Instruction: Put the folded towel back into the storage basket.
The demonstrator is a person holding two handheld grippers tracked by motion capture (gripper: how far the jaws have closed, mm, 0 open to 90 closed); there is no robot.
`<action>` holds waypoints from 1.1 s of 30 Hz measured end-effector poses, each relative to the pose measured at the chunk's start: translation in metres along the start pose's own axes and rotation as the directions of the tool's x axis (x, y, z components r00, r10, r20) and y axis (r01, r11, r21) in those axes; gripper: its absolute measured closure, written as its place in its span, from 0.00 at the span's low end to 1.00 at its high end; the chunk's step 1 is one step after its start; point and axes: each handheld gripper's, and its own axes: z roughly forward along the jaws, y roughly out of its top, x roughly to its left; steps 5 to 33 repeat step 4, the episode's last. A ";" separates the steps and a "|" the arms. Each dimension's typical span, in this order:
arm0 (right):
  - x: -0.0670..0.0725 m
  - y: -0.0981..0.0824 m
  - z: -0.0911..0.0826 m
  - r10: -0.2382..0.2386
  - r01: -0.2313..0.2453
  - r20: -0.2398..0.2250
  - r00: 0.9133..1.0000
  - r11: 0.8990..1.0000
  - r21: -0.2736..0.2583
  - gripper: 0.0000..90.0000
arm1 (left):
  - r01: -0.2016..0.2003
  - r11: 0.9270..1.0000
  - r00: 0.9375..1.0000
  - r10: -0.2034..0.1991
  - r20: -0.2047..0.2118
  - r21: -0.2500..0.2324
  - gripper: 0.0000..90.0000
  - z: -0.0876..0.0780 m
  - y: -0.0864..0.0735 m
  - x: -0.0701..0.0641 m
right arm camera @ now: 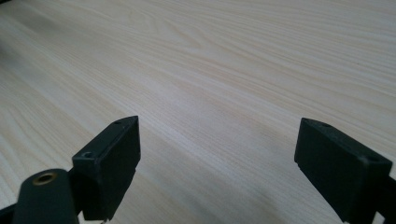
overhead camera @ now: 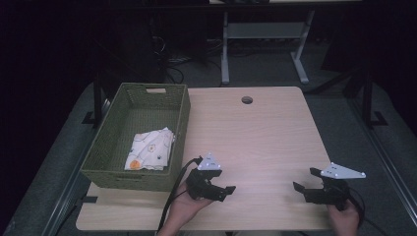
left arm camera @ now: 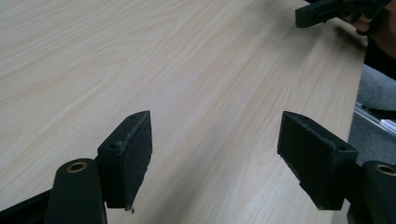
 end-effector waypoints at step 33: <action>0.003 0.001 0.001 -0.023 0.023 0.002 1.000 1.000 0.014 0.16 | 0.013 1.000 1.000 -0.013 -0.007 -0.011 0.30 0.006 -0.008 0.000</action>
